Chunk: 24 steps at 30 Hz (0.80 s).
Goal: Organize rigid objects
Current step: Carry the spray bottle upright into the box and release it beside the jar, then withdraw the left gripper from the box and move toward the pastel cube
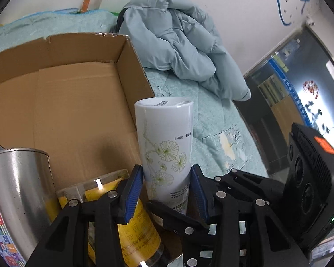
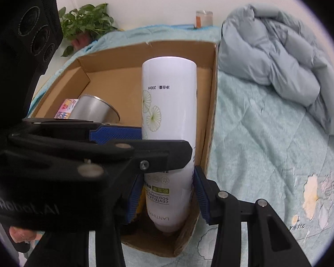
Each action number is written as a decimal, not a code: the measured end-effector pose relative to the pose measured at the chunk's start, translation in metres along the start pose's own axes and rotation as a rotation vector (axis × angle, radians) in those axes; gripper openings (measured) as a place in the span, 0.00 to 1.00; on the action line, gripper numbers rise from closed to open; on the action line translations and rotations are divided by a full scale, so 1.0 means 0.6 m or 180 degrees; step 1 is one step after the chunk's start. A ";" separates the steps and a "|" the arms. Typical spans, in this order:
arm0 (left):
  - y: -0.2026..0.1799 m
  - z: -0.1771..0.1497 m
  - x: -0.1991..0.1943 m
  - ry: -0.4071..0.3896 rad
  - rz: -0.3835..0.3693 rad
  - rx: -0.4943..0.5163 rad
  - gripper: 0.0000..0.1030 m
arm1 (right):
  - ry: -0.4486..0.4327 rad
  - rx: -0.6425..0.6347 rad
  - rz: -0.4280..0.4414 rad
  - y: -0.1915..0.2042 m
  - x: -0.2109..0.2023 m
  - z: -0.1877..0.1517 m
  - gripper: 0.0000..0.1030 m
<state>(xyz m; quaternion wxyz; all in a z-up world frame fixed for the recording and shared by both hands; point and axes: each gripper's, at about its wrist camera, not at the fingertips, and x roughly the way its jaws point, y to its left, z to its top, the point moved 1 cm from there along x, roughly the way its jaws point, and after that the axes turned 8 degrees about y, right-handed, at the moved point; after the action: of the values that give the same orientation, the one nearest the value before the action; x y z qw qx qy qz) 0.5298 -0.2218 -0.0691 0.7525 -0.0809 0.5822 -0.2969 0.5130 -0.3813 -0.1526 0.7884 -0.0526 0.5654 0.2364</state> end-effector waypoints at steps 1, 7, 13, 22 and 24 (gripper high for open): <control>-0.003 -0.001 0.002 0.0015 0.0028 0.0007 0.41 | 0.0011 0.0005 -0.0013 0.001 0.000 -0.001 0.42; -0.006 -0.002 -0.001 0.0054 0.0073 -0.0031 0.45 | 0.0123 0.0078 -0.0048 0.006 -0.002 -0.003 0.42; -0.016 -0.035 -0.060 -0.0288 0.0118 -0.0004 0.71 | 0.0006 0.0091 -0.0123 0.012 -0.033 -0.037 0.42; -0.070 -0.189 -0.257 -0.1352 0.0855 0.0399 0.88 | -0.0448 0.0163 -0.0394 0.044 -0.095 -0.146 0.63; -0.086 -0.233 -0.326 -0.1626 0.1113 0.0524 0.96 | -0.0516 0.0205 -0.0386 0.055 -0.113 -0.168 0.63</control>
<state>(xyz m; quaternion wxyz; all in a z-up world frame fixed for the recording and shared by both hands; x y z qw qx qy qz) 0.3539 -0.1266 0.0737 0.9181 0.0096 0.3535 -0.1793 0.3945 -0.4090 -0.1202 0.8457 -0.0421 0.5029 0.1734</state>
